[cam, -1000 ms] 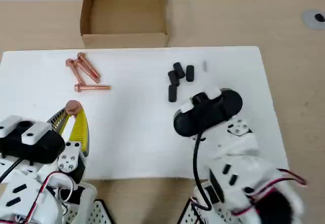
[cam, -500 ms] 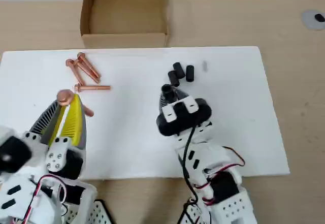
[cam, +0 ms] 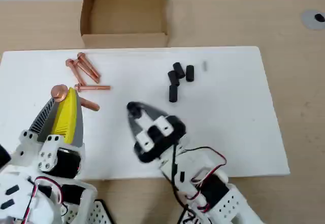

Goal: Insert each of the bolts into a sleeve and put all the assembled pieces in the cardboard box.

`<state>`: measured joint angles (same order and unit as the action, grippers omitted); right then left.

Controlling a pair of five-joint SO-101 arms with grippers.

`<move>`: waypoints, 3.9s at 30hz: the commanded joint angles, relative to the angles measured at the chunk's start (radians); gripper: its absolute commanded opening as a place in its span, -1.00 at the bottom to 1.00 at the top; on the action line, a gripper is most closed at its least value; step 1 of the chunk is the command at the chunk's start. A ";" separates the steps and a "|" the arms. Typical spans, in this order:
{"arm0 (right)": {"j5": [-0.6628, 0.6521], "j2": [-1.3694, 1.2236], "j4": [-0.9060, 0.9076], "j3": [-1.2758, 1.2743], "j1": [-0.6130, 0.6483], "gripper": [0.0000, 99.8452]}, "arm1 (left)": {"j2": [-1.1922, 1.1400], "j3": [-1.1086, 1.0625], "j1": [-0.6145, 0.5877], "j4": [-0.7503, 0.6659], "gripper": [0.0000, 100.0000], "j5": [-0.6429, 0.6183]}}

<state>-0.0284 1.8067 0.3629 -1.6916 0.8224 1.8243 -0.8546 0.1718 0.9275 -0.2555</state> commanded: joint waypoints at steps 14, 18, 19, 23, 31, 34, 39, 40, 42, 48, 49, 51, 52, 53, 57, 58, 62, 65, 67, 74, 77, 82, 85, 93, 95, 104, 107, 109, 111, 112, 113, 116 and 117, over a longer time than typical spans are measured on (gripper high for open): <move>0.005 0.099 -0.144 0.004 0.166 -0.98 | 0.001 -0.190 0.133 -0.037 -0.99 -0.005; 0.005 0.099 -0.144 0.004 0.166 -0.98 | -0.001 -0.190 0.161 -0.107 -0.99 0.002; 0.005 0.099 -0.144 0.004 0.166 -0.98 | -0.001 -0.190 0.161 -0.118 -0.99 0.005; 0.009 0.093 -0.144 0.002 0.166 -0.98 | -0.001 -0.190 0.161 -0.150 -0.99 0.091; 0.109 0.090 -0.141 0.002 0.166 -0.98 | -0.001 -0.112 0.166 -0.172 -0.99 0.129; 0.114 0.090 -0.141 0.002 0.160 -0.98 | -0.001 -0.103 0.164 -0.170 -0.99 0.141; 0.115 0.090 -0.141 0.002 0.122 -0.98 | -0.002 -0.066 0.170 -0.072 -0.99 0.189; 0.115 0.090 -0.141 0.002 0.117 -0.98 | -0.002 -0.054 0.172 -0.044 -0.99 0.189; 0.115 0.090 -0.141 0.002 0.113 -0.98 | -0.002 -0.038 0.190 -0.012 -0.99 0.189; 0.117 0.090 -0.141 0.002 0.113 -0.98 | -0.002 0.011 0.236 0.028 -0.99 0.203; 0.117 0.090 -0.141 0.002 0.113 -0.98 | -0.002 0.012 0.236 0.026 -0.99 0.203; 0.117 0.090 -0.140 0.002 0.113 -0.98 | -0.002 0.017 0.236 0.028 -0.99 0.204; 0.117 0.090 -0.140 0.002 0.113 -0.98 | -0.002 0.017 0.236 0.028 -0.99 0.204; 0.117 0.090 -0.140 0.002 0.113 -0.98 | -0.002 0.017 0.236 0.028 -0.99 0.204; 0.117 0.090 -0.140 0.002 0.113 -0.98 | -0.002 0.008 0.235 0.029 -0.99 0.204; 0.117 0.090 -0.140 0.002 0.113 -0.98 | -0.002 0.006 0.235 0.029 -0.99 0.204; 0.117 0.090 -0.140 0.002 0.113 -0.98 | -0.002 -0.023 0.235 0.029 -0.99 0.201; 0.117 0.093 -0.140 0.002 0.113 -0.98 | -0.002 -0.029 0.233 0.029 -0.99 0.203; 0.117 0.093 -0.140 0.002 0.113 -0.98 | -0.002 -0.031 0.235 0.029 -0.99 0.203; 0.117 0.094 -0.140 0.002 0.113 -0.98 | -0.002 -0.063 0.235 0.029 -0.99 0.199; 0.117 0.096 -0.140 0.002 0.113 -0.98 | -0.002 -0.084 0.235 0.029 -0.99 0.199; 0.117 0.097 -0.140 0.002 0.113 -0.98 | -0.001 -0.117 0.230 0.029 -0.99 0.199; 0.117 0.097 -0.140 0.002 0.113 -0.98 | -0.001 -0.124 0.229 0.029 -0.99 0.199; 0.117 0.097 -0.140 0.002 0.113 -0.98 | -0.001 -0.164 0.230 0.038 -0.99 0.204; 0.117 0.097 -0.140 0.002 0.113 -0.98 | -0.001 -0.160 0.236 0.083 -0.99 0.206; 0.112 0.097 -0.141 0.002 0.113 -0.98 | -0.001 -0.149 0.236 0.244 -0.99 0.269; 0.112 0.097 -0.141 0.002 0.113 -0.98 | -0.002 -0.109 0.236 0.307 -0.99 0.269; 0.112 0.096 -0.141 0.002 0.113 -0.98 | -0.002 -0.097 0.236 0.334 -0.99 0.270; 0.112 0.096 -0.141 0.002 0.113 -0.98 | -0.002 -0.094 0.236 0.359 -0.99 0.288; 0.112 0.096 -0.141 0.002 0.113 -0.98 | -0.002 -0.094 0.236 0.374 -0.99 0.311; 0.112 0.096 -0.141 0.002 0.113 -0.98 | -0.002 -0.094 0.235 0.391 -0.99 0.334; 0.110 0.091 -0.141 0.002 0.113 -0.98 | -0.002 -0.092 0.235 0.463 -0.99 0.425; 0.110 0.091 -0.141 0.002 0.113 -0.98 | -0.002 -0.092 0.235 0.496 -0.99 0.454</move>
<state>0.0790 1.8067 0.2355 -1.6916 0.9636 1.8243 -0.9544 0.4066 1.3265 0.1220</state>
